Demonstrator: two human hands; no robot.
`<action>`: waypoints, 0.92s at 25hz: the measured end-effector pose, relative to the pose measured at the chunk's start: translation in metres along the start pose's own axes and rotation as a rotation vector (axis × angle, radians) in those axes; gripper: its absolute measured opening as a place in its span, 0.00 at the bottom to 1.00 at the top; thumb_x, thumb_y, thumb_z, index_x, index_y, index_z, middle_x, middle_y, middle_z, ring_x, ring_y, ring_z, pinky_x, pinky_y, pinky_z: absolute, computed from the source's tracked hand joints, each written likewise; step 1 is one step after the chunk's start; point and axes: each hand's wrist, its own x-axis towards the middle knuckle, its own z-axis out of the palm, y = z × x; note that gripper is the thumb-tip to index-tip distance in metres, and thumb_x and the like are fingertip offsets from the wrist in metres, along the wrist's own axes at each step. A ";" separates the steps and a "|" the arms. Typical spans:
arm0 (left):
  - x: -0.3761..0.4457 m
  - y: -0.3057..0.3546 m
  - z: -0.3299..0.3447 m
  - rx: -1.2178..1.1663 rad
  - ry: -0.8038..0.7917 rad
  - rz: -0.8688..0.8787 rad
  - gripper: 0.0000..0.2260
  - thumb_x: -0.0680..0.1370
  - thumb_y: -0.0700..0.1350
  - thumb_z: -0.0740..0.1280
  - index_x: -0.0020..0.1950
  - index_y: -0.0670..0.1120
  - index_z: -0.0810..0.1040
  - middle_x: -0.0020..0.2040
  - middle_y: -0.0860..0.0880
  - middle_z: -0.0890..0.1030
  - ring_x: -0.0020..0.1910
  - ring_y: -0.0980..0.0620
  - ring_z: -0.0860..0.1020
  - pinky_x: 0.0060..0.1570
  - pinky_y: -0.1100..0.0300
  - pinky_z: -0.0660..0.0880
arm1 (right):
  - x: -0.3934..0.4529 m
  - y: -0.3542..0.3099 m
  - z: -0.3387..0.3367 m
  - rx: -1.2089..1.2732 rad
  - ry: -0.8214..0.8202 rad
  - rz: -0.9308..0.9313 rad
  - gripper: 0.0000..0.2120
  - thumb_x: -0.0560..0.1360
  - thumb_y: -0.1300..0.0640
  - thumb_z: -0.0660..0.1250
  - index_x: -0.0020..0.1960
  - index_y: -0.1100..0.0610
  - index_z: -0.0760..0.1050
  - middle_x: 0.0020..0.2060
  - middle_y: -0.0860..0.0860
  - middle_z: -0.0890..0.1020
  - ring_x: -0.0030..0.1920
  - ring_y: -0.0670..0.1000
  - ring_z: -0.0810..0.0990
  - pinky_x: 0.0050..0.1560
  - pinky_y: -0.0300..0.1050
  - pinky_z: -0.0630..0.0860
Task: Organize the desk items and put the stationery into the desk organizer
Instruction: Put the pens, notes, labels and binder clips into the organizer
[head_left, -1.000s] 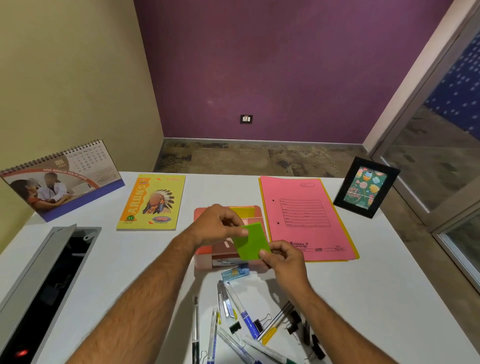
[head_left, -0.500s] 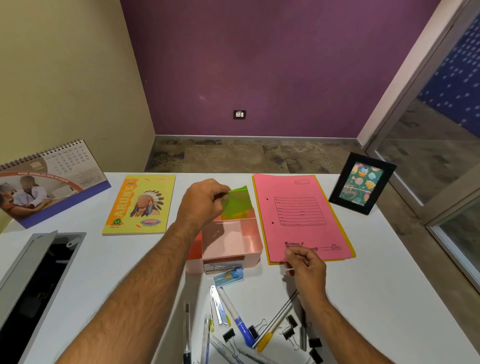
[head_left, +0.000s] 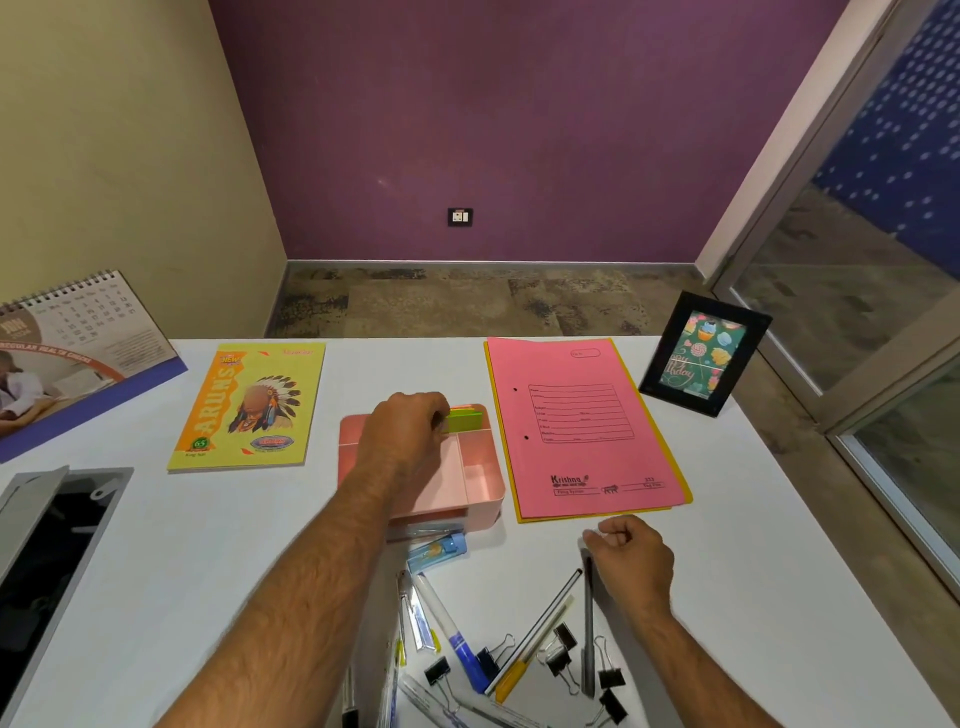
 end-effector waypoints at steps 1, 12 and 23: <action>0.000 0.000 0.005 0.002 -0.002 -0.002 0.08 0.78 0.46 0.69 0.55 0.49 0.83 0.50 0.48 0.85 0.47 0.48 0.81 0.50 0.56 0.77 | 0.002 0.004 -0.002 -0.083 -0.019 0.007 0.08 0.66 0.55 0.78 0.41 0.53 0.79 0.36 0.47 0.82 0.40 0.51 0.81 0.44 0.45 0.77; -0.022 -0.005 0.013 0.230 -0.091 0.040 0.19 0.80 0.53 0.61 0.70 0.53 0.71 0.70 0.48 0.69 0.66 0.46 0.66 0.64 0.49 0.66 | 0.003 0.003 -0.002 -0.301 -0.195 0.131 0.07 0.63 0.58 0.78 0.33 0.58 0.81 0.30 0.49 0.83 0.35 0.49 0.81 0.37 0.41 0.76; -0.095 0.036 0.011 -0.414 -0.360 0.308 0.23 0.71 0.64 0.70 0.61 0.54 0.80 0.52 0.57 0.83 0.45 0.59 0.79 0.49 0.60 0.79 | -0.006 -0.055 -0.020 0.471 -0.069 0.327 0.03 0.68 0.69 0.71 0.36 0.66 0.77 0.27 0.60 0.78 0.24 0.53 0.73 0.25 0.40 0.72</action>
